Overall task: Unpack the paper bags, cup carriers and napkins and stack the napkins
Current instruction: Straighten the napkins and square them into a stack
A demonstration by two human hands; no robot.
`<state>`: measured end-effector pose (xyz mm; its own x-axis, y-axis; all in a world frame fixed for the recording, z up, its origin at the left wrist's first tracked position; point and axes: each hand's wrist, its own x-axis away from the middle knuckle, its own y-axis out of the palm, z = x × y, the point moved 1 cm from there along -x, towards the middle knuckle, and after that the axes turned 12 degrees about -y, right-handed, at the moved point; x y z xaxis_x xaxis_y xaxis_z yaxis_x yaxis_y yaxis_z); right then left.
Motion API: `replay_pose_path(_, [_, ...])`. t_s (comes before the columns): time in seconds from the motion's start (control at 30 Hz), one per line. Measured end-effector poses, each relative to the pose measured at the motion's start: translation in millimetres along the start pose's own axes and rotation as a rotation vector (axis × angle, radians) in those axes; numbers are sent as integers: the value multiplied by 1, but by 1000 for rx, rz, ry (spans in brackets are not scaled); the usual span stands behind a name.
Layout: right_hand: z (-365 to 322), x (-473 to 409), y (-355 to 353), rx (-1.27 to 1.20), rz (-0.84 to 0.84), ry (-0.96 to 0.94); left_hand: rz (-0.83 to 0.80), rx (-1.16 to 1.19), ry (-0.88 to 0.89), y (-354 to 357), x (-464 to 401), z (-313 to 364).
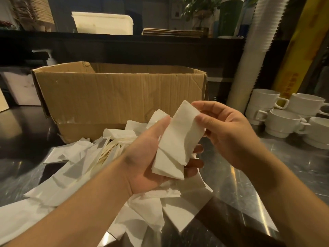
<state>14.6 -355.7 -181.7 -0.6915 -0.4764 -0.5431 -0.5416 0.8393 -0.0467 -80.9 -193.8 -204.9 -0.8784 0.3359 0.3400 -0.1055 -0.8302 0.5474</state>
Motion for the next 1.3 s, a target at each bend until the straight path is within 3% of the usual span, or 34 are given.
replay_pose_path(0.1, [-9,1,-11,-243,-199,65,26,84,1,-4,-2,1])
replay_pose_path(0.2, [-15,4,-10,-287,-348,44,12,86,-7,-7,-2,-1])
replay_pose_path(0.53, [-4,2,2,0,-144,70,-33,-34,49,-1,-5,-1])
replay_pose_path(0.63, [-6,0,-7,-108,-197,116,-6,12,20,-4,-4,-1])
replay_pose_path(0.73, [-16,1,-18,-353,-388,128,48,-2,23,-3,-2,0])
replay_pose_path(0.8, [-19,2,-18,-334,-448,131,51,1,13,-2,-2,-1])
replay_pose_path(0.97, [-9,3,2,16,-257,124,11,-5,32,-1,-3,-3])
replay_pose_path(1.17, [0,6,12,115,-46,88,-202,-48,12,-7,-5,-1])
replay_pose_path(1.3, [4,6,13,181,40,55,-116,-5,-4,-2,2,2])
